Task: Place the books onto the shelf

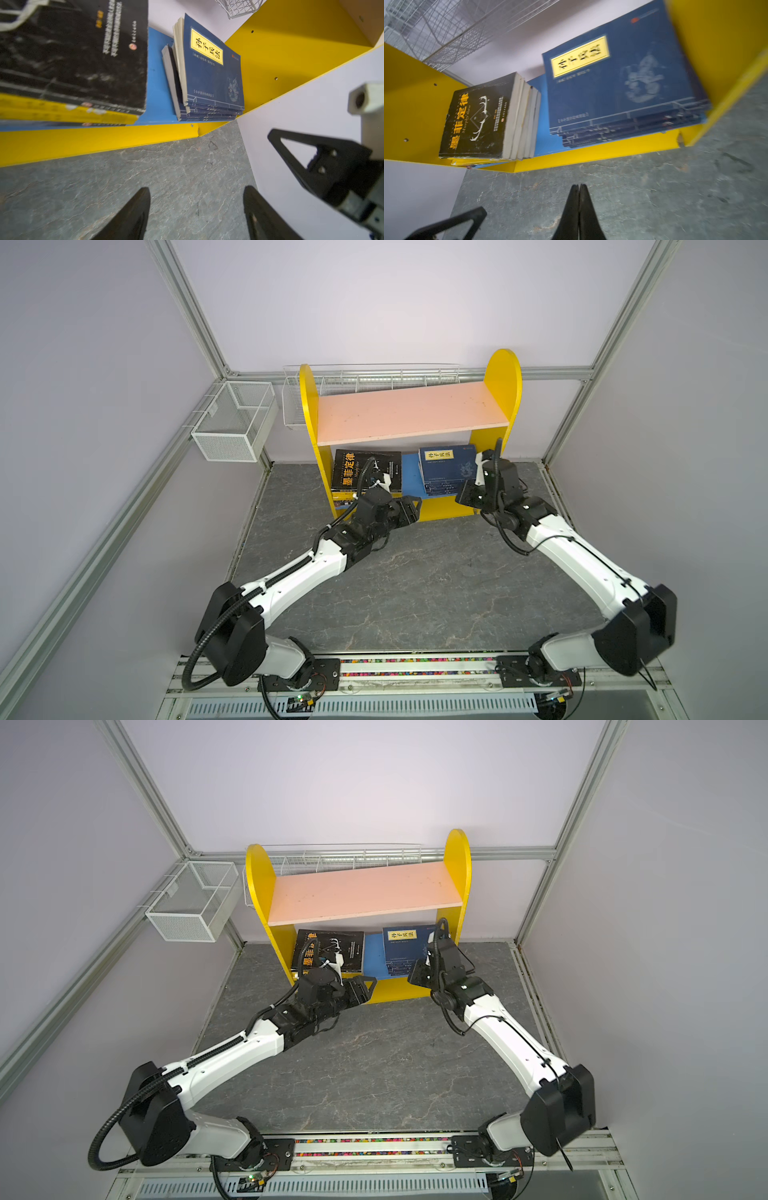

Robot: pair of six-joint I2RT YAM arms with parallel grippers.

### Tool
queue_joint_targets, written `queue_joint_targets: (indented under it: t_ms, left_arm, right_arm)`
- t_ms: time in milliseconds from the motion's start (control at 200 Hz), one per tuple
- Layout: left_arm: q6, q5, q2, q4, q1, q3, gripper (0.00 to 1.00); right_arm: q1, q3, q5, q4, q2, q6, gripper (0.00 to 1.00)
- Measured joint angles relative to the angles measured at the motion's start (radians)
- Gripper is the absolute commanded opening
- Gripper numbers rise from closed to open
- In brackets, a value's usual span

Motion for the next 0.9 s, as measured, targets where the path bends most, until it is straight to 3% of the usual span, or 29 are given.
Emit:
queue_joint_targets:
  t_ms: [70,140,325,595,900]
  left_arm:
    - [0.006,-0.01,0.081,-0.02,-0.011,0.11,0.34]
    - [0.016,-0.028,0.168,-0.053,-0.028,0.226,0.0]
    - [0.018,-0.124,0.343,-0.167,-0.048,0.451,0.0]
    - [-0.017,-0.3,0.392,-0.276,-0.041,0.5,0.0]
    - [-0.016,-0.339,0.572,-0.413,-0.023,0.755,0.0]
  right_arm:
    - [-0.03,-0.068,0.004,-0.007,-0.064,0.002,0.06]
    - [-0.042,-0.124,0.003,-0.017,-0.102,0.005,0.06]
    - [-0.057,-0.225,-0.015,-0.046,-0.128,0.011,0.06]
    - [-0.074,-0.253,-0.036,-0.054,-0.147,0.011,0.06]
    - [-0.083,-0.27,-0.06,-0.054,-0.147,0.012,0.06]
